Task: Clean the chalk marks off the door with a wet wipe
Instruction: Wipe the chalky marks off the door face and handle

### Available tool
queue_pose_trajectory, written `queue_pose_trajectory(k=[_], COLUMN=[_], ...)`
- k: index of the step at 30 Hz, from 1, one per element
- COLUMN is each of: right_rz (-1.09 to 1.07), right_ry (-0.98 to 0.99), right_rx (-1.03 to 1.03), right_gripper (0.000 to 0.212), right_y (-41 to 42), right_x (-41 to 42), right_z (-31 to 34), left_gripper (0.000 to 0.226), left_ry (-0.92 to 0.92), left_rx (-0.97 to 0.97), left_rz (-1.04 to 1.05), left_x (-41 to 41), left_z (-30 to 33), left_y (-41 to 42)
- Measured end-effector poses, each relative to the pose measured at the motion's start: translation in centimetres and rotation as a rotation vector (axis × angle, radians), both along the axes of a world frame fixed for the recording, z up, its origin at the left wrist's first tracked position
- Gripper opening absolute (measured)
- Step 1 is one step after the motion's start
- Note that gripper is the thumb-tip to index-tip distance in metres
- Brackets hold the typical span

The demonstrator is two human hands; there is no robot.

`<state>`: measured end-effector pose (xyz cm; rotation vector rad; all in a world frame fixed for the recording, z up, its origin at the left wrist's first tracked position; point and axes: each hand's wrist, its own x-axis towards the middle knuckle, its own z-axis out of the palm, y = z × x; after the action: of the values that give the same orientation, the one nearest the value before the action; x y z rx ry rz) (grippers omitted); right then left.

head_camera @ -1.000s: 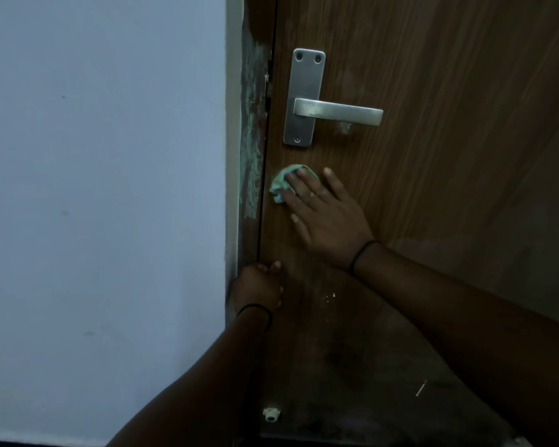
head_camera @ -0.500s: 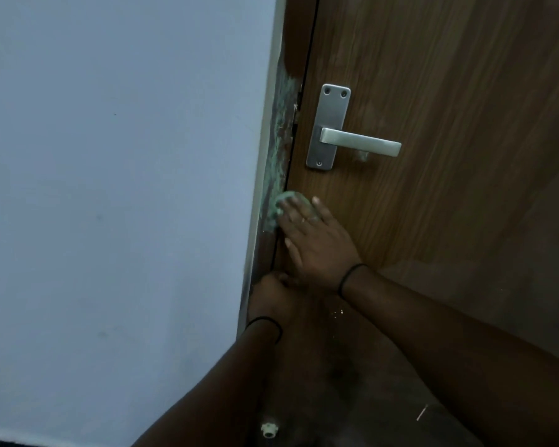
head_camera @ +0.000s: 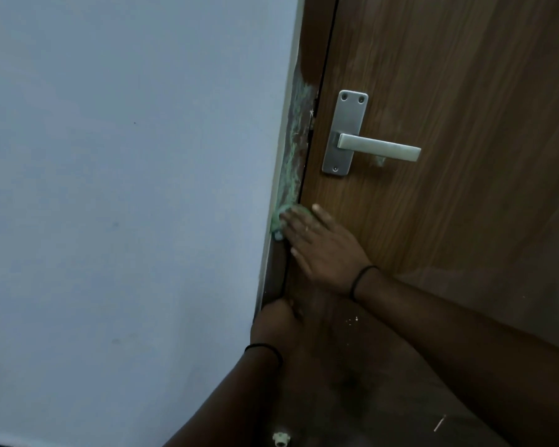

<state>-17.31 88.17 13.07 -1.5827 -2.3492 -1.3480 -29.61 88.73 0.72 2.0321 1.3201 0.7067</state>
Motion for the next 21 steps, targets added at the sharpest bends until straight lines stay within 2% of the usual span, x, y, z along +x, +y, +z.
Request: queue_pose_trajectory(k=[3, 6, 8, 12, 17, 21], right_rz=[-0.025, 0.012, 0.023, -0.021, 0.004, -0.034], right_ry=[0.121, 0.040, 0.009, 0.157, 0.092, 0.276], right_rx=[0.078, -0.020, -0.011, 0.083, 0.055, 0.168], right_gripper=[0.052, 0.052, 0.051, 0.050, 0.050, 0.050], right_y=[0.8, 0.1, -0.1, 0.7, -0.1, 1.0], right_x=[-1.6, -1.0, -0.3, -1.9, -0.8, -3.3], right_z=[0.5, -0.9, 0.1, 1.3, 1.7, 2.7], left_gripper=[0.028, 0.028, 0.026, 0.028, 0.027, 0.024], left_ry=[0.008, -0.026, -0.057, -0.165, -0.220, -0.198], left_rx=[-0.003, -0.006, 0.009, -0.011, -0.024, -0.011], left_rz=[0.030, 0.052, 0.090, 0.175, 0.177, 0.181], left_x=[0.1, 0.3, 0.3, 0.4, 0.8, 0.8], left_z=[-0.5, -0.2, 0.3, 1.8, 2.7, 2.7], left_y=[0.1, -0.1, 0.1, 0.5, 0.4, 0.0])
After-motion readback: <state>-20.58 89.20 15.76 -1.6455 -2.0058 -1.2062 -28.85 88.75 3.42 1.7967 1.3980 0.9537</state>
